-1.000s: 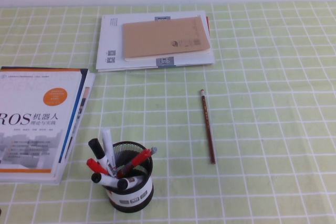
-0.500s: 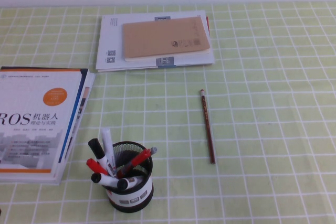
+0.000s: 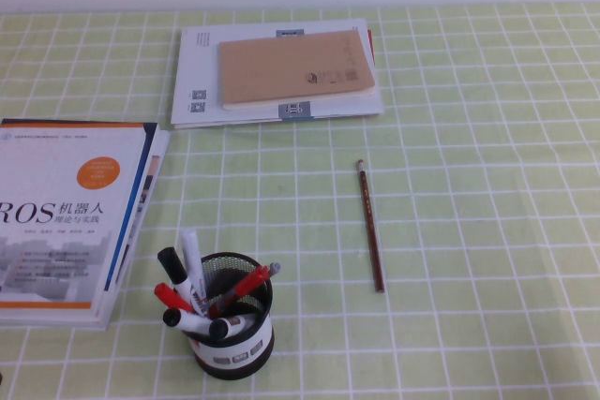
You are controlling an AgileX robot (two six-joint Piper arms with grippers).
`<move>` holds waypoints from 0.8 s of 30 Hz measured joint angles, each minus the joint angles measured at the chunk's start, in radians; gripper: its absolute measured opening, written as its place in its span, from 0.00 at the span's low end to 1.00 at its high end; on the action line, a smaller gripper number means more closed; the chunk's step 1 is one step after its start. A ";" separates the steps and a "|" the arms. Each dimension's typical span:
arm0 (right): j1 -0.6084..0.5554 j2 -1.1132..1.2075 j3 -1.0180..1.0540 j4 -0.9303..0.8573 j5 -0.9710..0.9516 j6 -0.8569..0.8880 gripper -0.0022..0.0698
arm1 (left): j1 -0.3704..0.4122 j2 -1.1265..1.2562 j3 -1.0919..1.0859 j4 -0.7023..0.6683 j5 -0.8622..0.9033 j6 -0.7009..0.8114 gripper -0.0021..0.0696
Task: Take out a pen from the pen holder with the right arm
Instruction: 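Take a marker out of the pen holder and lay it on the table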
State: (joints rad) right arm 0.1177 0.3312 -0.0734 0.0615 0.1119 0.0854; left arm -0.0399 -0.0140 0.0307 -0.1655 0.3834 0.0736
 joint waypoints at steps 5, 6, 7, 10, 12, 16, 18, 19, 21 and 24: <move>-0.012 -0.144 0.089 0.000 -0.016 0.000 0.01 | 0.000 0.000 0.000 0.000 0.000 0.000 0.02; -0.012 -0.166 0.095 0.000 -0.016 0.000 0.01 | 0.000 0.000 0.000 0.000 0.000 0.000 0.02; -0.012 -0.183 0.099 0.000 -0.016 0.000 0.01 | 0.000 0.000 0.000 0.000 0.000 0.000 0.02; -0.013 -0.241 0.100 -0.016 -0.006 -0.001 0.01 | 0.000 0.000 0.000 0.000 0.000 0.000 0.02; -0.013 -0.268 0.100 -0.024 0.018 -0.001 0.01 | 0.000 0.000 0.000 0.000 0.000 0.000 0.02; -0.013 -0.326 0.100 -0.044 0.100 -0.001 0.01 | 0.000 0.000 0.000 0.000 0.000 0.000 0.02; -0.013 -0.339 0.100 -0.046 0.144 -0.001 0.01 | 0.000 0.000 0.000 0.000 0.000 0.000 0.02; -0.013 -0.338 0.100 -0.048 0.158 -0.001 0.01 | 0.000 0.000 0.000 0.000 0.000 0.000 0.02; -0.013 -0.338 0.100 -0.048 0.190 -0.001 0.01 | 0.000 0.000 0.000 0.000 0.000 0.000 0.02; -0.013 -0.338 0.100 -0.050 0.227 -0.001 0.01 | 0.000 0.000 0.000 0.000 0.000 0.000 0.02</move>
State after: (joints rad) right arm 0.1049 -0.0073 0.0267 0.0113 0.3387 0.0847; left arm -0.0399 -0.0140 0.0307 -0.1655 0.3834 0.0736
